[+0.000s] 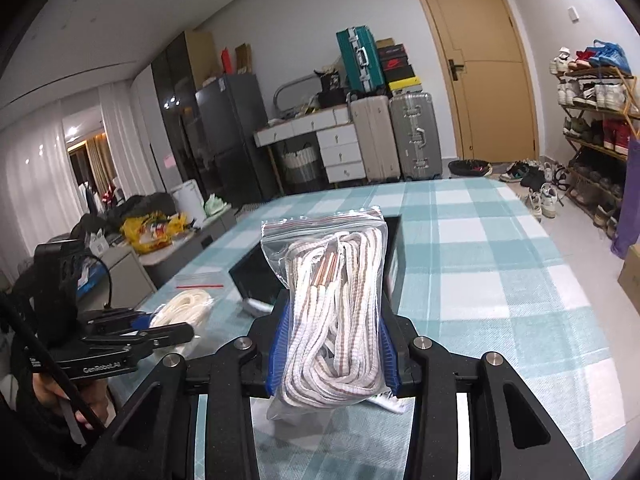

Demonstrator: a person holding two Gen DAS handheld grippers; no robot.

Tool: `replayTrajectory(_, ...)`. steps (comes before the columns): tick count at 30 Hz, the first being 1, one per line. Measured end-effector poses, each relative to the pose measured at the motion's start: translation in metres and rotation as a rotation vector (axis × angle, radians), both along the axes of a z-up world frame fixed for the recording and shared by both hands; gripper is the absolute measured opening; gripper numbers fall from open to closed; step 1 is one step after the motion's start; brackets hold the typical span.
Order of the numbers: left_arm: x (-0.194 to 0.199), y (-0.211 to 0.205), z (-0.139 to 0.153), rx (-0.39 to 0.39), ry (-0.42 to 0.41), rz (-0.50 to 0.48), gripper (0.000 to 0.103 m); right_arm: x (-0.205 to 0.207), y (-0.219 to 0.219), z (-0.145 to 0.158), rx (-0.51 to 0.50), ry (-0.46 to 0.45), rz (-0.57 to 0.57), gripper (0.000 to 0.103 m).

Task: Organize soft objects
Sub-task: 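Carry both rope bags over the black box with both tools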

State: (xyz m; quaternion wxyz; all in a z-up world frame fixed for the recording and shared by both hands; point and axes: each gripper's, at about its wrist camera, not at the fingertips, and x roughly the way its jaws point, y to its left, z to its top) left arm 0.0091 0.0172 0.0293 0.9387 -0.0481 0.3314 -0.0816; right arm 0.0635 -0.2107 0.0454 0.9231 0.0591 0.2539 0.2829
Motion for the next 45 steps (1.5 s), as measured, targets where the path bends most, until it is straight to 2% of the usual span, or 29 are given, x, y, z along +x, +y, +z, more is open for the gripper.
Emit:
replayTrajectory(6, 0.003, -0.002, 0.021, -0.011, -0.054, -0.017, 0.03, 0.007, -0.009, 0.022, 0.016, -0.036, -0.01, 0.038)
replayTrajectory(12, 0.01, -0.002, 0.037, -0.015, -0.088, -0.03, 0.03, 0.017, -0.013, 0.04, 0.032, -0.032, -0.001, 0.038)
replayTrajectory(23, 0.044, -0.006, 0.051, 0.004, -0.101, -0.05, 0.03, 0.042, 0.008, 0.04, -0.016, 0.013, 0.025, 0.038)
replayTrajectory(34, 0.095, -0.01, 0.031, -0.013, -0.019, -0.06, 0.03, 0.085, 0.033, 0.019, -0.097, 0.136, 0.051, 0.038)
replayTrajectory(45, 0.128, -0.022, 0.014, 0.009, 0.041, -0.076, 0.03, 0.115, 0.055, 0.003, -0.218, 0.211, 0.088, 0.038)
